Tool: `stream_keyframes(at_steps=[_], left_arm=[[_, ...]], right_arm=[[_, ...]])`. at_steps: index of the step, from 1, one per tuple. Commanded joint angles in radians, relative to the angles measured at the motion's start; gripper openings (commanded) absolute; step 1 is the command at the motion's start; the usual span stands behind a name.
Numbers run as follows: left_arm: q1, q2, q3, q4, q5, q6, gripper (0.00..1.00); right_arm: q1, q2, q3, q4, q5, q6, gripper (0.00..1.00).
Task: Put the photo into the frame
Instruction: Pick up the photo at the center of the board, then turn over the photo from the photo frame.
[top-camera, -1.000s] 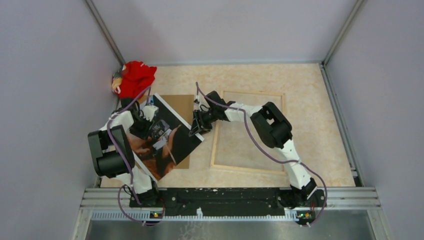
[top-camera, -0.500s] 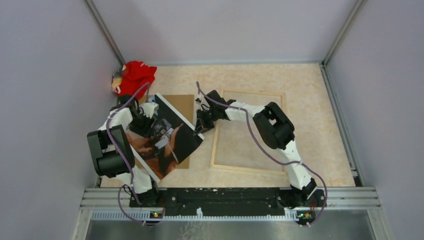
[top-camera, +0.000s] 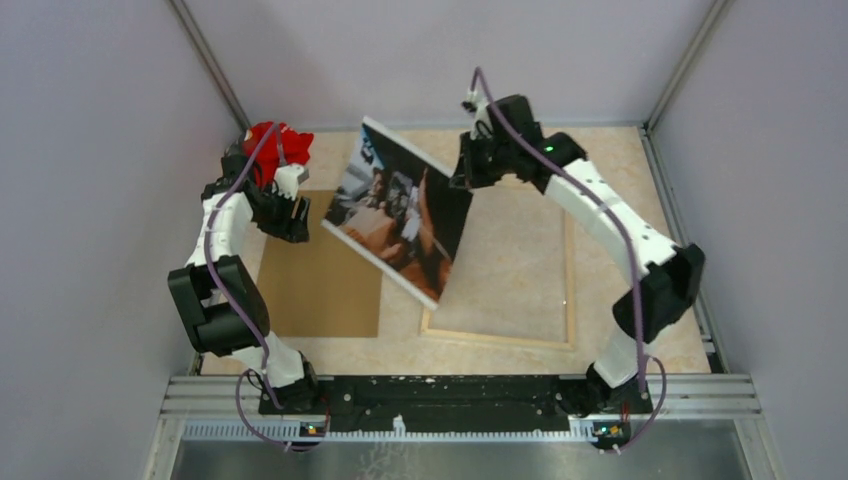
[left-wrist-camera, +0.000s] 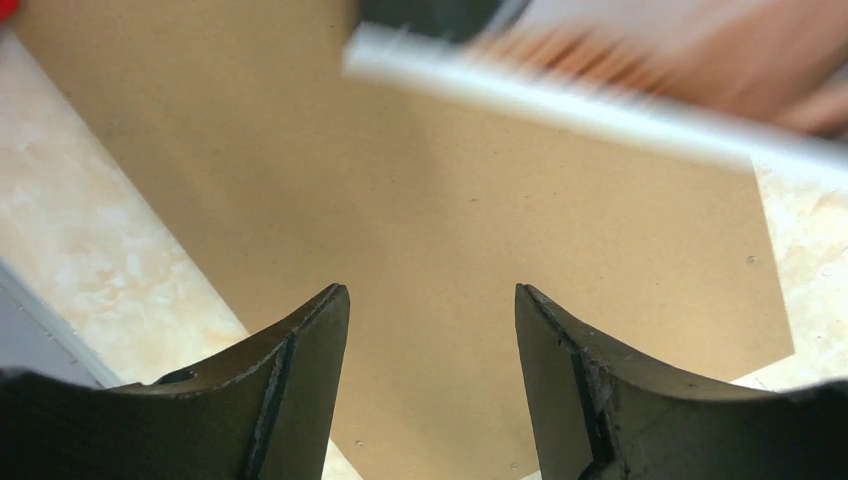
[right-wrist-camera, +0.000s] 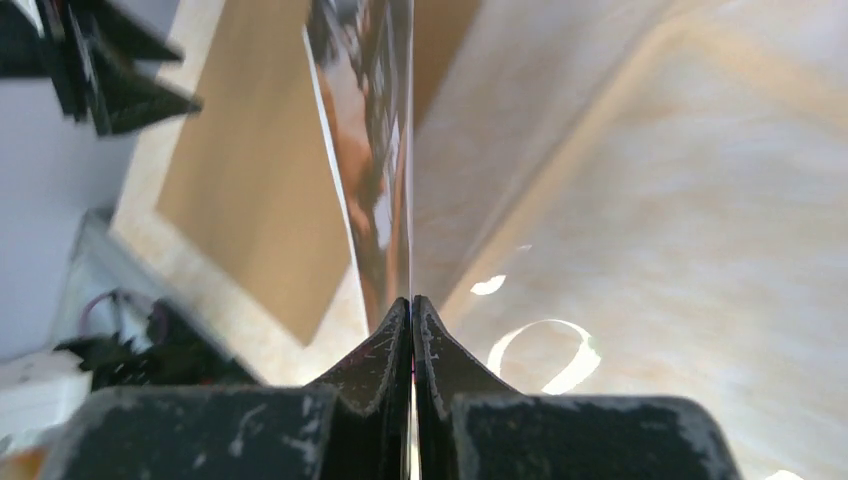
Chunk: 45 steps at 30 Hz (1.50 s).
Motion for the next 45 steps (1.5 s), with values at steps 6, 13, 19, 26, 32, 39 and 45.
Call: stream_keyframes(at_steps=[6, 13, 19, 26, 32, 39, 45], left_arm=[[-0.027, -0.046, -0.025, -0.023, 0.081, -0.014, 0.67], [-0.046, -0.045, -0.032, -0.019, 0.071, -0.015, 0.66], [-0.049, -0.054, -0.034, -0.020, 0.065, -0.014, 0.65], [-0.049, -0.065, -0.044, -0.022, 0.051, 0.001, 0.65], [-0.049, -0.073, -0.055, -0.017, 0.050, 0.008, 0.65], [-0.048, -0.056, -0.064, -0.006, 0.047, 0.005, 0.65], [-0.048, -0.046, -0.063, -0.003, 0.047, 0.000, 0.64]], right_arm=[[-0.009, -0.337, 0.295, -0.538, 0.708, -0.193, 0.00], [0.304, -0.295, 0.417, -0.707, 1.025, -0.134, 0.00], [0.506, -0.084, 0.244, -0.760, 1.101, -0.035, 0.00], [0.566, 0.070, 0.040, -0.518, 0.977, -0.051, 0.00], [0.569, 0.117, -0.045, -0.381, 0.934, -0.079, 0.00], [0.609, 0.133, -0.147, -0.217, 0.884, -0.132, 0.00], [0.619, 0.112, -0.199, -0.136, 0.864, -0.184, 0.00]])
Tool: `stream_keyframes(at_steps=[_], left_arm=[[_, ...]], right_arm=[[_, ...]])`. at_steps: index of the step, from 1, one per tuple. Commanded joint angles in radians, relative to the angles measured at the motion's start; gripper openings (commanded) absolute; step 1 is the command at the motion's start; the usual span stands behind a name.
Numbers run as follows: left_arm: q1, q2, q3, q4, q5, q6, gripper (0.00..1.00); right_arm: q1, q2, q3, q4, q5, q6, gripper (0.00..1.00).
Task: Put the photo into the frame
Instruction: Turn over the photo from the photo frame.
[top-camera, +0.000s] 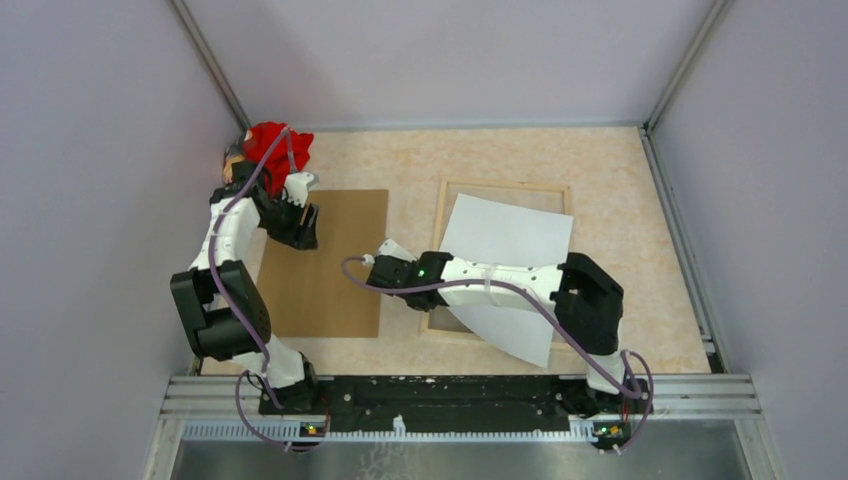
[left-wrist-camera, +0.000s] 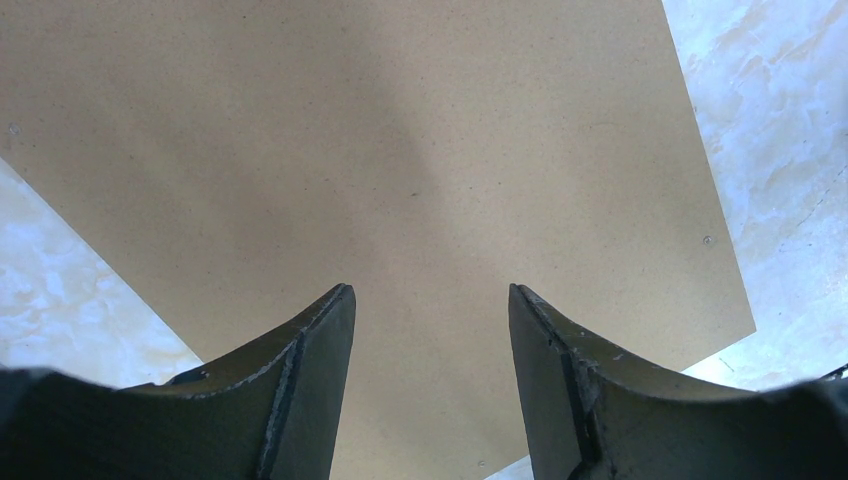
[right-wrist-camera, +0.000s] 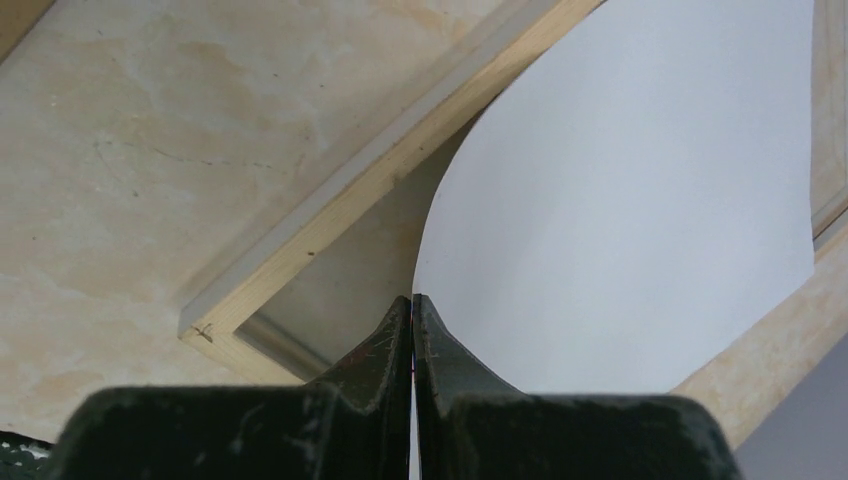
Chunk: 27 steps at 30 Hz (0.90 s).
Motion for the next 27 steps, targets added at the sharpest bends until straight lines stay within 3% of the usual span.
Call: stream_keyframes(at_steps=[1, 12, 27], left_arm=[[-0.002, -0.013, -0.005, 0.017, 0.007, 0.007, 0.64], [-0.003, -0.007, -0.006, 0.015, 0.004, 0.001, 0.63], [-0.003, -0.018, -0.024, 0.019, -0.003, 0.000, 0.63]], right_arm=[[0.014, -0.038, -0.033, 0.112, -0.026, -0.056, 0.00], [0.039, -0.061, -0.080, 0.175, -0.058, -0.132, 0.00], [0.058, -0.278, -0.256, 0.239, -0.025, -0.193, 0.00]])
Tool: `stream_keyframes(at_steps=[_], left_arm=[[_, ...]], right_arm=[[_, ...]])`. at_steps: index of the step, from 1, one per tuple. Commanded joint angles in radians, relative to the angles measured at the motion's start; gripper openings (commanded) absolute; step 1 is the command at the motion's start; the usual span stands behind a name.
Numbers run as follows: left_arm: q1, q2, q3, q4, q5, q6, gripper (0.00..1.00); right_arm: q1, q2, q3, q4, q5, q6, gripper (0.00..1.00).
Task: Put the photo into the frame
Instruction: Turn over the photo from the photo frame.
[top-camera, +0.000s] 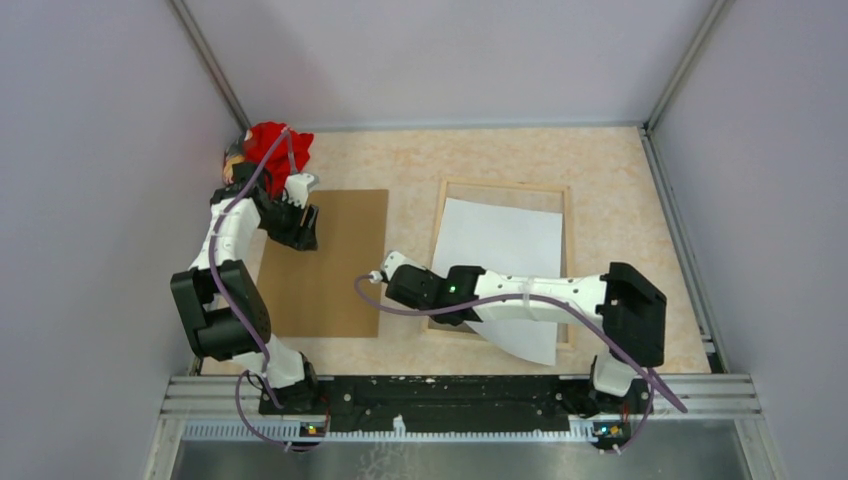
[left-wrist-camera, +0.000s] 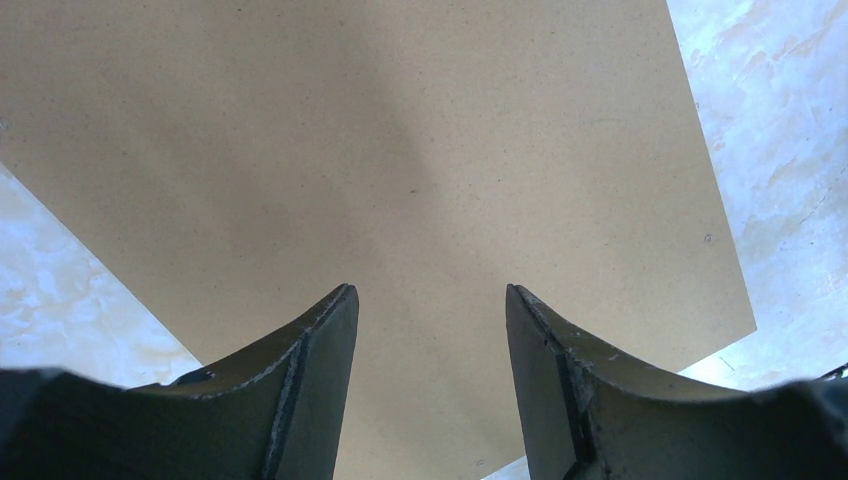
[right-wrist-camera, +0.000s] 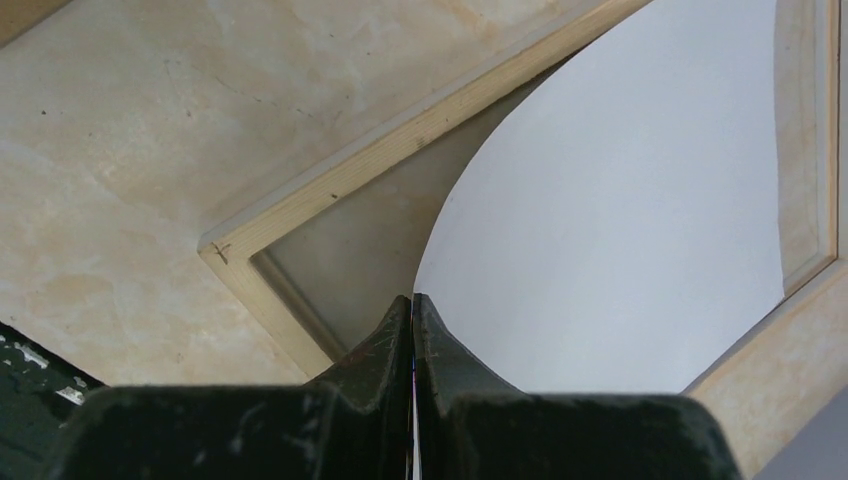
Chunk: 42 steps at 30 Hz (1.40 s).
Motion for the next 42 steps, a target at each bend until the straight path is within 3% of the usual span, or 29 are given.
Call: stream_keyframes(at_steps=[1, 26, 36, 42], left_arm=[[-0.004, -0.019, -0.018, 0.018, -0.001, 0.002, 0.63], [-0.004, -0.008, -0.027, 0.024, 0.000, 0.003, 0.62], [-0.004, -0.005, -0.023, 0.021, 0.000, 0.006, 0.63], [-0.005, -0.008, -0.021, 0.019, 0.000, 0.006, 0.63]], right_arm=[[0.009, -0.099, -0.053, 0.067, 0.034, -0.054, 0.00], [-0.126, -0.106, -0.167, 0.297, 0.064, -0.264, 0.00], [-0.143, -0.114, -0.209, 0.309, 0.014, -0.235, 0.00], [-0.143, -0.147, -0.253, 0.324, 0.080, -0.193, 0.00]])
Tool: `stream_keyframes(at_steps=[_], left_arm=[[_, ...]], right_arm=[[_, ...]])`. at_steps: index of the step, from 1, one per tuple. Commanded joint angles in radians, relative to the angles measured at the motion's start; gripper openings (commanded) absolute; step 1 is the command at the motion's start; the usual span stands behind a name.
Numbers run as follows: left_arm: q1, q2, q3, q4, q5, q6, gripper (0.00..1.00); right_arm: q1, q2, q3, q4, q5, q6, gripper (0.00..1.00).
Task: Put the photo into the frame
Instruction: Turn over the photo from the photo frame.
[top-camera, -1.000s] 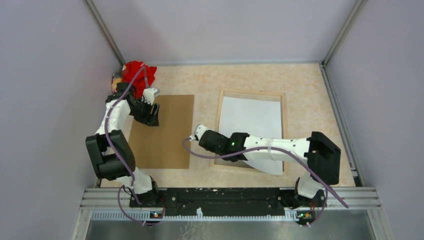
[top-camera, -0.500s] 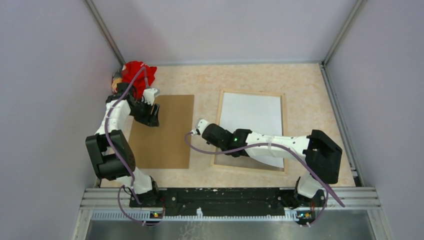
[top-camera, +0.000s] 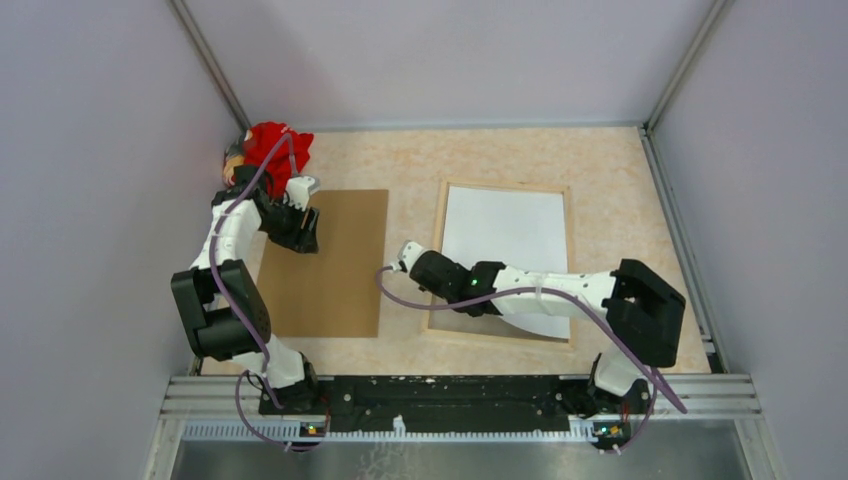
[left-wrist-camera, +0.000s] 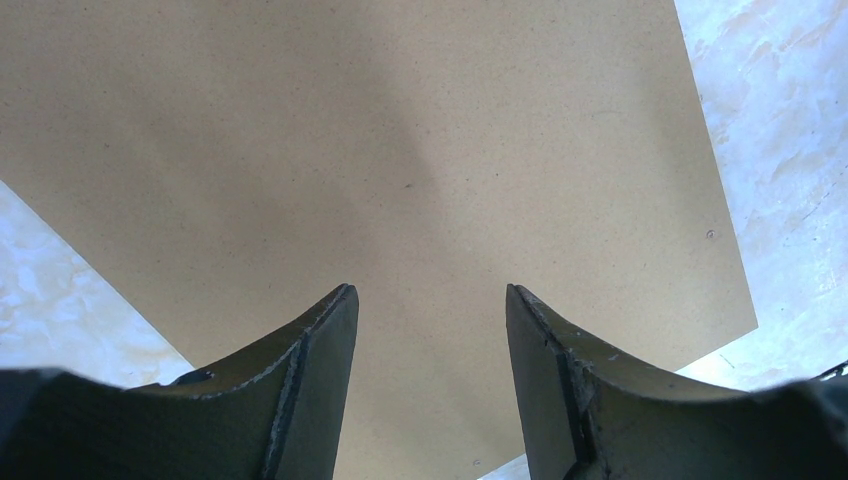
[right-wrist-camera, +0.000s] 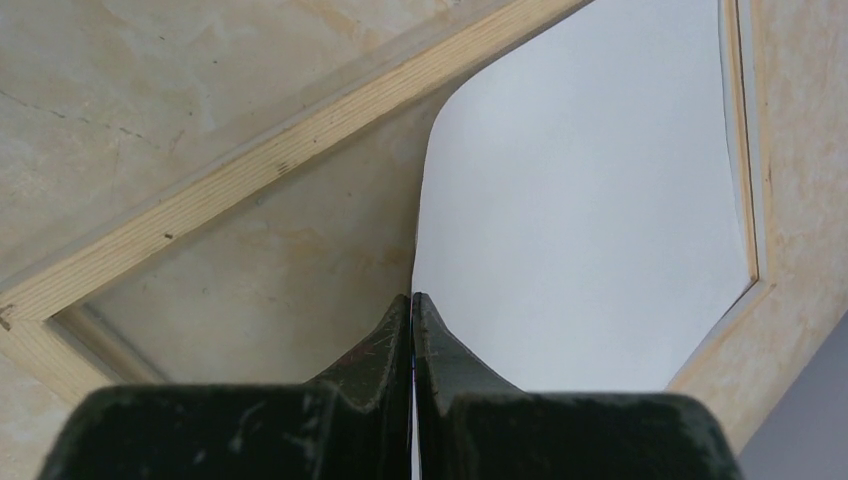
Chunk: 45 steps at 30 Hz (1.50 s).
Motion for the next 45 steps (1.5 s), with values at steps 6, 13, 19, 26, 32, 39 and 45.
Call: stream_keyframes(at_steps=[6, 13, 19, 26, 32, 39, 45], left_arm=[[-0.004, -0.008, 0.006, 0.007, 0.008, 0.006, 0.63], [-0.005, -0.014, 0.010, 0.000, 0.004, 0.007, 0.64], [-0.005, -0.011, 0.015, -0.002, 0.003, 0.006, 0.64], [-0.005, -0.010, 0.017, -0.004, -0.004, 0.013, 0.64], [-0.005, -0.011, 0.019, -0.006, 0.004, 0.011, 0.64], [-0.006, -0.019, 0.016, -0.008, 0.001, 0.012, 0.66], [-0.006, -0.023, 0.016, -0.010, 0.001, 0.011, 0.66]], right_arm=[[-0.013, -0.134, -0.107, 0.106, 0.099, 0.116, 0.00], [-0.014, -0.135, -0.143, 0.221, 0.130, 0.082, 0.00], [-0.013, -0.119, -0.165, 0.313, 0.165, 0.064, 0.00], [-0.013, -0.126, -0.213, 0.338, 0.171, 0.082, 0.00], [-0.013, -0.155, -0.242, 0.353, 0.166, 0.112, 0.00], [-0.014, -0.178, -0.256, 0.373, 0.182, 0.211, 0.07], [-0.013, -0.183, -0.255, 0.422, 0.212, 0.282, 0.03]])
